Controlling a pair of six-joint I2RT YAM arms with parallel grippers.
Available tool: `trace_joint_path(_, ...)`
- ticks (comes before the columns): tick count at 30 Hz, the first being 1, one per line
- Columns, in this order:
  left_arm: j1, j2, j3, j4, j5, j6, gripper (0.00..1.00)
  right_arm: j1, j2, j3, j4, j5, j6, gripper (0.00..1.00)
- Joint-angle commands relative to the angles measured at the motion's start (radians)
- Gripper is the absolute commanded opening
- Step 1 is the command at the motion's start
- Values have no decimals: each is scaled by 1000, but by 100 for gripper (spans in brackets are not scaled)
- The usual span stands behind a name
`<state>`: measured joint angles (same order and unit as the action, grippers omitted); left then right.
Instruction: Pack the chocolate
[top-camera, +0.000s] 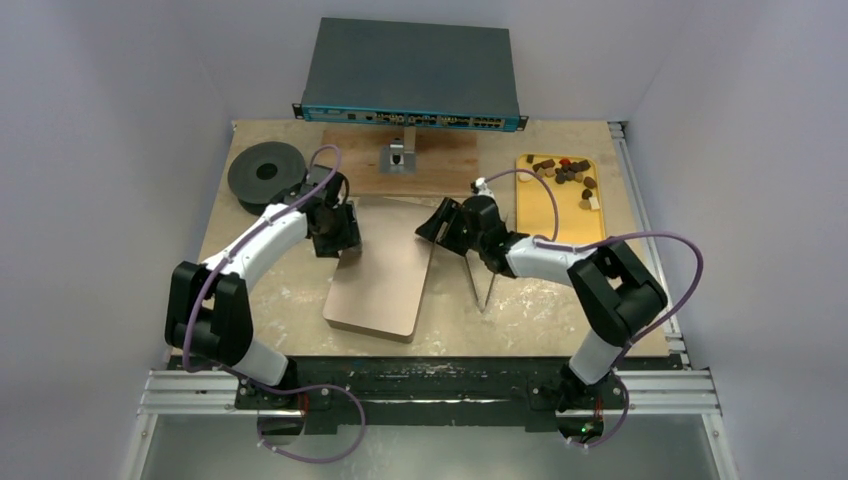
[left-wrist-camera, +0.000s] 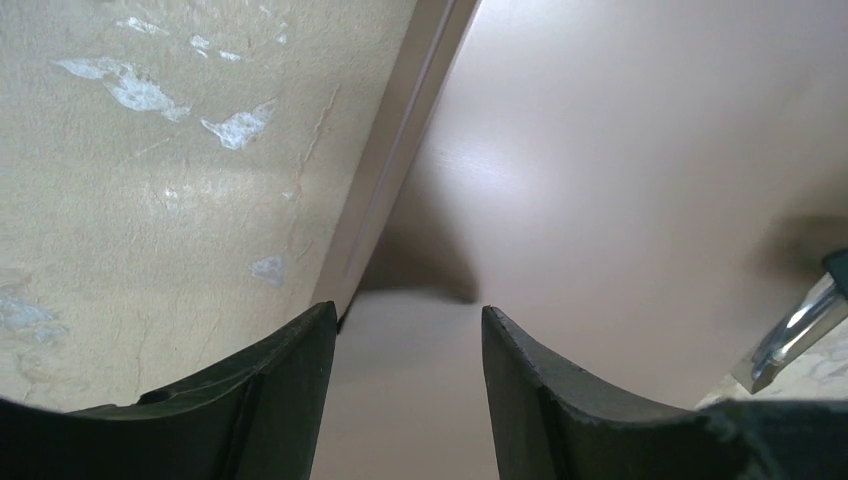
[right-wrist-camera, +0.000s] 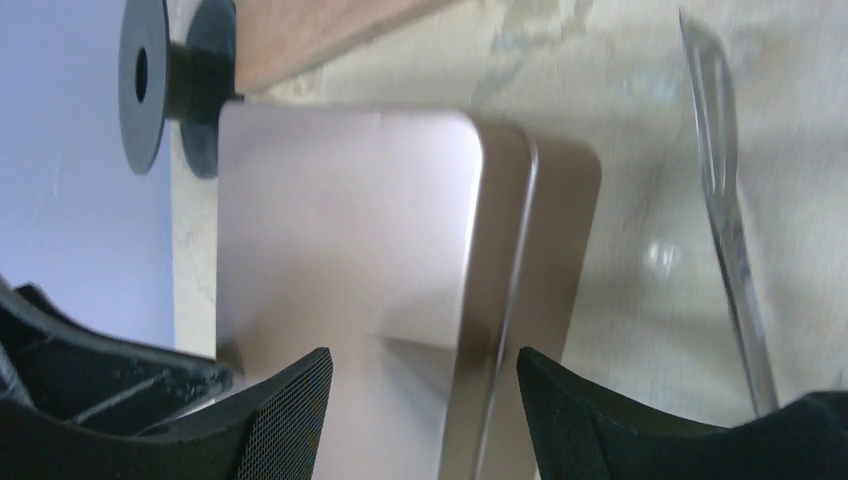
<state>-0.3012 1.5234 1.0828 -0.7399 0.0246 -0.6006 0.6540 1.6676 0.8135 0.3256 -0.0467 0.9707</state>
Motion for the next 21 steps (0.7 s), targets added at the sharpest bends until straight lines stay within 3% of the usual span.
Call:
trace_joint_path(1, 15, -25, 106, -14, -20, 25, 55, -35, 69, 126, -67, -31, -74, 70)
trace_joint_path(8, 53, 51, 192, -25, -21, 67, 55, -62, 184, 234, -118, -19, -106, 67)
trace_joint_path(21, 73, 282, 347, 11, -113, 63, 55, -68, 219, 317, -205, 75, -161, 66)
